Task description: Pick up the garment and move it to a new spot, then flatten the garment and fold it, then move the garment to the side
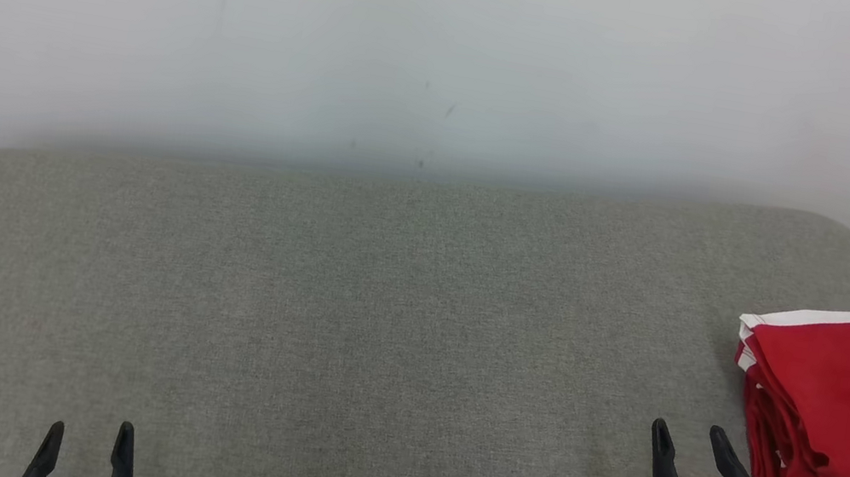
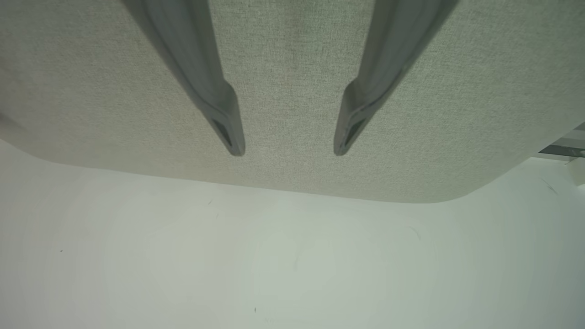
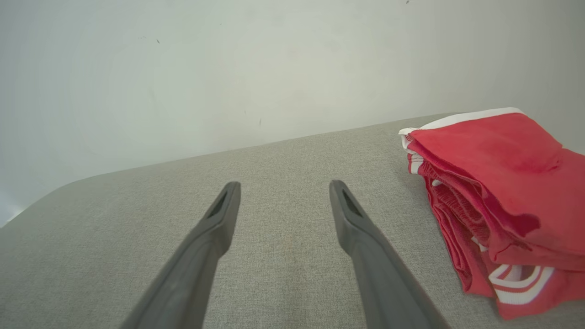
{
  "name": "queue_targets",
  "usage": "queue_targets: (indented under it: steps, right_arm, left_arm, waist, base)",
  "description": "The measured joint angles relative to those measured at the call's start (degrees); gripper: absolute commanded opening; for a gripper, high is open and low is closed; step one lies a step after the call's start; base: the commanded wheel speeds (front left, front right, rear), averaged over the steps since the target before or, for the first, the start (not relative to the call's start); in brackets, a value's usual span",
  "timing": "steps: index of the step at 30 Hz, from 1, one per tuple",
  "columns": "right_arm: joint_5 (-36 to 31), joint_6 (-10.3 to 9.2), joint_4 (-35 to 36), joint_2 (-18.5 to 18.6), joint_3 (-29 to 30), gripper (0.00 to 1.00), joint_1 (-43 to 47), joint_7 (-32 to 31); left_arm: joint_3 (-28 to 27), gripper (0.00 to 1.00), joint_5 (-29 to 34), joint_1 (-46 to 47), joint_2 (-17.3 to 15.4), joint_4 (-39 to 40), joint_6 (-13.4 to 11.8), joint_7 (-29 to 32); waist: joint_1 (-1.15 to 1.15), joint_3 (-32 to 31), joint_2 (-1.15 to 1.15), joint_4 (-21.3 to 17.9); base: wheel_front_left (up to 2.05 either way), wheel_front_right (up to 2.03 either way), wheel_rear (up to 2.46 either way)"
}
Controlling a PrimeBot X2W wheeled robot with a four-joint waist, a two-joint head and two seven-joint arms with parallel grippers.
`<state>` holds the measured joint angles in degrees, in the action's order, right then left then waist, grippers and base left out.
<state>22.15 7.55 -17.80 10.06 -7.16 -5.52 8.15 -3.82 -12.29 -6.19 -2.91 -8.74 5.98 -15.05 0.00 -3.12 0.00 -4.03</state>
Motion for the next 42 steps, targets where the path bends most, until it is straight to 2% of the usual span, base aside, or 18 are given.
queue_targets:
  steps: [13,14,21,42]
  right_arm:
    - [0.53,0.0,0.01,0.01,-0.85,1.0,-0.1,0.0]
    - [0.54,0.0,0.03,0.01,-0.83,0.0,-0.1,-0.02]
    - [0.57,0.0,-3.25,-0.63,-1.1,0.0,3.01,-0.19]
    - [18.56,0.0,-1.72,-2.27,2.6,0.0,3.01,-4.05]
  left_arm:
    - [0.18,1.0,0.0,-0.66,0.0,0.23,0.07,0.0]
    - [0.38,0.0,0.01,-0.7,0.0,0.14,0.08,0.0]
    - [0.34,0.0,-0.19,-0.93,0.6,-3.45,0.07,0.47]
    - [-0.33,0.0,-20.7,1.37,0.6,-4.17,0.15,6.03]
  waist:
    - [0.0,0.09,0.0,0.42]
    - [0.0,0.15,0.0,0.43]
    - [0.0,0.19,0.0,0.47]
    - [0.0,0.7,0.0,1.06]
  base:
    - [0.0,0.0,0.0]
    - [0.0,0.0,0.0]
    - [0.0,0.0,0.0]
    - [0.0,0.0,0.0]
